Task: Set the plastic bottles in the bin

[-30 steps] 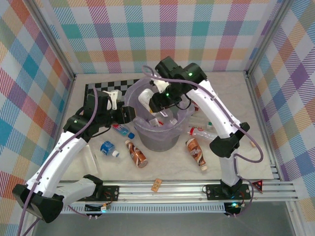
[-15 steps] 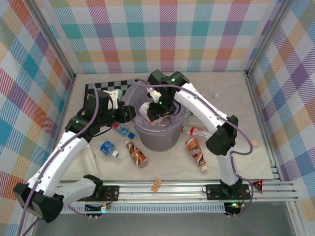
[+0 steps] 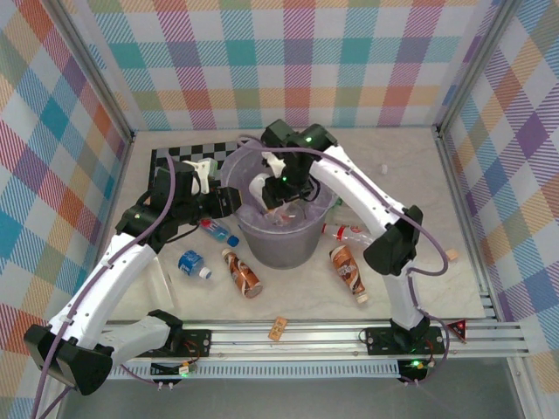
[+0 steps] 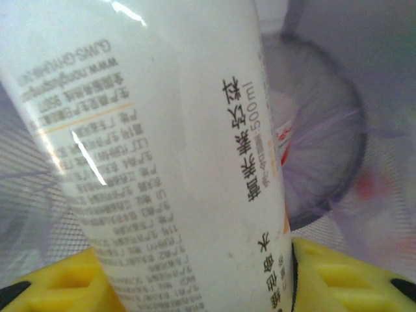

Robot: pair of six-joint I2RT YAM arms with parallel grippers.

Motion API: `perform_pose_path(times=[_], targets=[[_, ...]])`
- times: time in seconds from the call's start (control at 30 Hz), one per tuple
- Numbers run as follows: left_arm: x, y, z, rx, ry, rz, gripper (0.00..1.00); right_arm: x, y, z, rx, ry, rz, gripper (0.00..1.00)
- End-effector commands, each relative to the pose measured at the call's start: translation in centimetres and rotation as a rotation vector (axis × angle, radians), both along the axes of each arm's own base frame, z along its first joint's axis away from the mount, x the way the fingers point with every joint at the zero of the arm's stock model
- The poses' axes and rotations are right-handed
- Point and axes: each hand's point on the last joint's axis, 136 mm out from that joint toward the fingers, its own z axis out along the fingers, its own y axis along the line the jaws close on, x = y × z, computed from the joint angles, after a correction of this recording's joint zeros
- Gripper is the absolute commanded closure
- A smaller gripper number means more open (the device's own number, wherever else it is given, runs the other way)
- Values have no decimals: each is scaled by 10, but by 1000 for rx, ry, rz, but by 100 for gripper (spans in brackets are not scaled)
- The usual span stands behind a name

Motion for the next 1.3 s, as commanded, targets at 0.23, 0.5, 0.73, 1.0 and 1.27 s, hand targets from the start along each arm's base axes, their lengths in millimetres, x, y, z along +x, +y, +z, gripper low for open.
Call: perform_pose_path(times=[0.23,0.5,0.73,1.0,1.27], targets=[[-3,-1,-7,22,11,-8,54,-33,-81,106,-12,-222,-80,55],[-1,-2,0,21,-1,-12,54,-35,-42,179,339,-383,17,55],[-2,-2,3,8,-7,-9,54,-4,-10,169,365,-393,10,54],[-3,-2,7,-1,-15,-15,54,14,23,98,289,-210,32,54],[-3,-2,5,0,-16,-10,55,4,27,23,179,-23,6,54]])
